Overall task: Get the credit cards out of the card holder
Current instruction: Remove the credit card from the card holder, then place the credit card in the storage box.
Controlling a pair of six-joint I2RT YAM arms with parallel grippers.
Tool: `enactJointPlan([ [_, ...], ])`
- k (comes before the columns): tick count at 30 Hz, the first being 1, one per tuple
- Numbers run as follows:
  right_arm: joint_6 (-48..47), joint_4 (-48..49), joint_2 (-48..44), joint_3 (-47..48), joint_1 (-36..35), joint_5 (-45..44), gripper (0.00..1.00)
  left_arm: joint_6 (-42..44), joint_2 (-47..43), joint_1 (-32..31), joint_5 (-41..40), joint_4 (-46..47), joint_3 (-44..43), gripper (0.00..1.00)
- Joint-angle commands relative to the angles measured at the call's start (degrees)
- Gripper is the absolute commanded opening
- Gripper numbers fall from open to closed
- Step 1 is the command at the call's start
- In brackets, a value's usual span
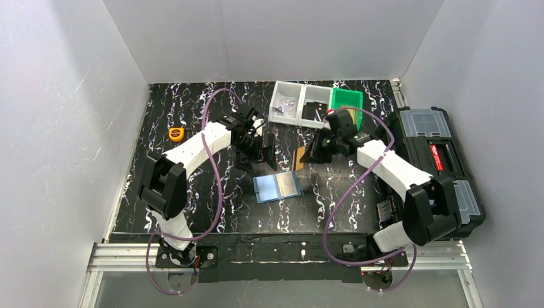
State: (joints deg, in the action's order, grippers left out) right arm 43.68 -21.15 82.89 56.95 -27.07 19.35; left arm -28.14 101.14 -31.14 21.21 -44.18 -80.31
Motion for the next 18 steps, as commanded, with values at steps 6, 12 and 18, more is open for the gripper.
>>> enactJointPlan([
  [6,-8.7,-16.8,6.5,22.9,11.2,-11.9,0.01,2.3,-10.6,-0.2,2.1,-2.0,2.3,0.98],
  [12,-13.9,-26.4,17.3,39.1,15.6,-22.6,0.01,2.7,-15.5,-0.2,3.8,-1.7,4.6,0.98],
  [18,-15.9,-30.0,27.8,52.0,18.8,-26.7,0.01,2.9,-17.6,-0.1,4.9,-2.7,4.3,0.98],
])
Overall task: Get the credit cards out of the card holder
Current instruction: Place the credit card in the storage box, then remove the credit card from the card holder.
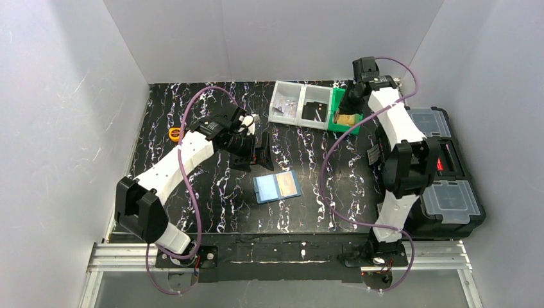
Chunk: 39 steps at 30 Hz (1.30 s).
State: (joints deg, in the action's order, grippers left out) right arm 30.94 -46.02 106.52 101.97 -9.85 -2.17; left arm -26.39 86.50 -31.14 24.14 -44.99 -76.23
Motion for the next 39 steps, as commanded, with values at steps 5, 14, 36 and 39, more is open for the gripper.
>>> enactJointPlan([
  [5,-3.8,-7.8,11.9,16.1,2.9,-6.5,0.01,1.0,-4.1,-0.2,2.0,-1.9,1.1,0.98],
  [14,-5.4,-8.0,21.7,27.8,4.2,-4.4,0.01,1.4,-4.8,-0.2,1.1,-3.2,1.4,0.98],
  [36,2.5,-3.5,-0.8,5.5,3.8,9.7,0.68,-1.9,-1.1,-0.7,-4.5,-0.4,4.2,0.98],
  [39,5.4,3.3,-9.6,-11.2,3.1,12.8,0.68,-3.8,1.9,-2.6,-7.9,0.2,3.3,0.98],
])
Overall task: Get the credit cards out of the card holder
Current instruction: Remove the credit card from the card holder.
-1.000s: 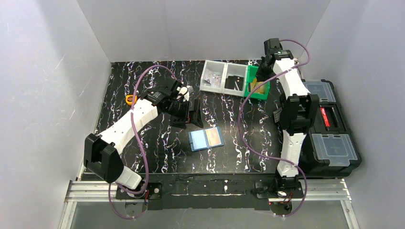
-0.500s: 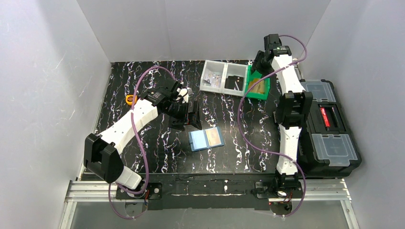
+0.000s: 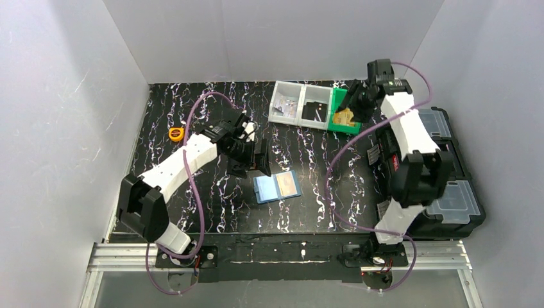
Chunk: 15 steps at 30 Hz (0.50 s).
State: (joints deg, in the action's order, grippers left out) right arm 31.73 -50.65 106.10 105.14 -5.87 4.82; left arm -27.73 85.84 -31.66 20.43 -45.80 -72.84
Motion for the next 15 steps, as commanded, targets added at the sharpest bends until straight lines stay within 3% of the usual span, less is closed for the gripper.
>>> enactJointPlan([
  [1,5.1,10.1,-12.3,-19.5,-1.4,6.7,0.68,-3.1,3.6,-2.9,-5.3,1.5,-0.3,0.98],
  [5,6.6,15.2,-21.5,-35.0,-3.2,8.0,0.68,-5.5,8.1,-7.0,-9.6,3.1,-2.3,0.98],
  [8,6.9,16.9,-27.1,-43.3,-3.5,8.4,0.68,-7.0,12.9,-10.0,-12.8,3.3,-4.8,0.93],
  [15,7.5,19.0,-34.8,-53.7,-3.5,9.1,0.69,-8.2,21.7,-15.1,-18.1,3.1,-12.3,0.77],
])
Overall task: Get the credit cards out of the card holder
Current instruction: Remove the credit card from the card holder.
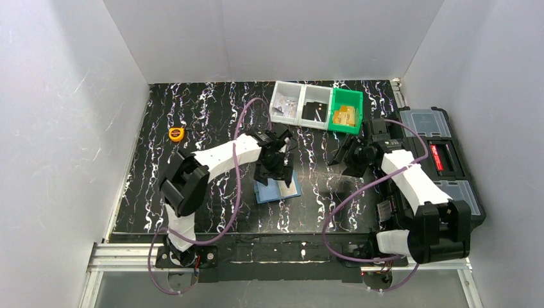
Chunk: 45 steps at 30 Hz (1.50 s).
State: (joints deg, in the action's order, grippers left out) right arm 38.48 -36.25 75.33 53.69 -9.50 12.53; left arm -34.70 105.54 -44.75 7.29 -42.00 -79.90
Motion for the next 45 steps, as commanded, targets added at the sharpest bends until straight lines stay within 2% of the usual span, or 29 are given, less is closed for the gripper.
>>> enactJointPlan([
  [1,0.8,4.5,-4.7,-3.0,0.1,1.4,0.69,-1.3,3.2,-2.5,-5.7,-1.1,-6.3,0.75],
  [8,0.3,4.3,-6.3,-5.6,0.1,1.7,0.69,-1.3,8.9,-5.2,-11.5,-2.6,-10.4,0.66],
  [19,0.4,5.5,-5.6,-7.5,0.1,2.8,0.69,-0.4,13.4,-6.9,-12.6,-1.1,-9.3,0.56],
  [22,0.8,6.4,-5.1,-8.0,0.0,3.4,0.69,-0.1,13.8,-7.0,-12.9,-1.2,-7.7,0.49],
  [29,1.2,8.1,-4.1,-8.9,-0.7,5.1,0.68,0.1,12.4,-6.9,-11.4,0.0,-3.8,0.22],
  [32,1.5,9.8,-3.3,-9.3,-2.1,7.2,0.68,0.4,11.2,-6.8,-10.5,0.6,-3.0,0.15],
  [36,2.6,13.3,-0.8,-9.6,-5.4,10.8,0.63,0.8,9.2,-6.0,-7.9,2.2,-1.6,0.08],
  [41,5.6,19.3,2.7,-10.2,-9.1,14.2,0.47,0.7,6.9,-4.2,-3.6,4.6,1.0,0.01],
  [45,7.2,21.9,5.5,-10.1,-11.6,15.4,0.44,0.7,5.5,-3.1,-1.2,6.3,2.7,0.00],
])
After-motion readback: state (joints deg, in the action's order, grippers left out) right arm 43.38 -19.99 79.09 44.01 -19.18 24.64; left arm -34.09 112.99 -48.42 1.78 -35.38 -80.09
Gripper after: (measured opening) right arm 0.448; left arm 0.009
